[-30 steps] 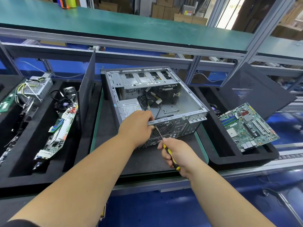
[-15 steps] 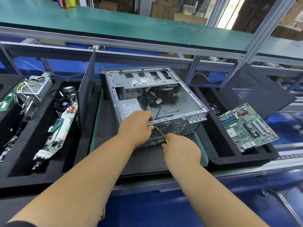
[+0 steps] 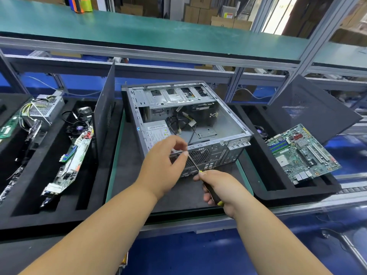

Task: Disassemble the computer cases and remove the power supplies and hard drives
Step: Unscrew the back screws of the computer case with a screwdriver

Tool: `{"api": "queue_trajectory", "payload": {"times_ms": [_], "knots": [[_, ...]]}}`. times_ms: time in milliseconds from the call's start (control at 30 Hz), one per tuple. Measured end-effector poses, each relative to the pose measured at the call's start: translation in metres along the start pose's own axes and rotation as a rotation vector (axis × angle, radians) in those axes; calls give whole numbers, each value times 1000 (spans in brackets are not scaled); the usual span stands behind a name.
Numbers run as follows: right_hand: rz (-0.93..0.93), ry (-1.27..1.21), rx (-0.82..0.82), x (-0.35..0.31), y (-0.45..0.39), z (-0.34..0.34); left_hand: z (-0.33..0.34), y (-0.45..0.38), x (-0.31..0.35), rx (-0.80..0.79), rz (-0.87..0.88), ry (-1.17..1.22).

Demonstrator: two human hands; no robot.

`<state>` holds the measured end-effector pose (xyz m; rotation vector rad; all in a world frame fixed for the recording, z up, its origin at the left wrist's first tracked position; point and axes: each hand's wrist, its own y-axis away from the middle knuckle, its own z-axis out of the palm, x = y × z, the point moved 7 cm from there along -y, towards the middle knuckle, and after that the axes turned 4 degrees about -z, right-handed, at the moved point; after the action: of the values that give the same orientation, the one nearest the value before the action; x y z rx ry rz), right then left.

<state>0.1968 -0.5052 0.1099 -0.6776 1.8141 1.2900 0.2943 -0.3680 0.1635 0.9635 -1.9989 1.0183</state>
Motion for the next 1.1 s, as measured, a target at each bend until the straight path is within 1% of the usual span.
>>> {"api": "queue_trajectory", "payload": {"times_ms": [67, 133, 200, 267, 300, 333, 400, 467, 633, 733, 833, 967, 1100], "knots": [[51, -149, -46, 7, 1, 2, 17, 10, -9, -76, -195, 166], [109, -305, -99, 10, 2, 6, 36, 17, -25, -124, -433, 283], [137, -389, -144, 11, 3, 9, 51, 25, -43, -118, -745, 479], [148, -413, -154, 12, 4, 9, 65, 33, -53, -89, -1035, 780], [148, -417, -147, 12, 4, 9, 70, 34, -55, -72, -1120, 905], [145, -418, -135, 13, 4, 9, 73, 33, -56, -62, -1165, 987], [130, -418, -114, 13, 4, 9, 78, 28, -54, -59, -1174, 1049], [116, -416, -105, 13, 5, 9, 82, 24, -52, -38, -1156, 1056], [112, -380, -85, 13, 6, 6, 84, 21, -51, 112, -1144, 1086], [106, -365, -82, 11, 7, 6, 85, 19, -52, 157, -1135, 1088], [85, -296, -68, 8, 7, 4, 85, 19, -52, 171, -1127, 1095], [54, -125, -18, 4, 5, -1, 84, 19, -52, 159, -1127, 1107], [-68, -10, 15, 2, 2, -6, 84, 19, -51, 141, -1123, 1114]]}}
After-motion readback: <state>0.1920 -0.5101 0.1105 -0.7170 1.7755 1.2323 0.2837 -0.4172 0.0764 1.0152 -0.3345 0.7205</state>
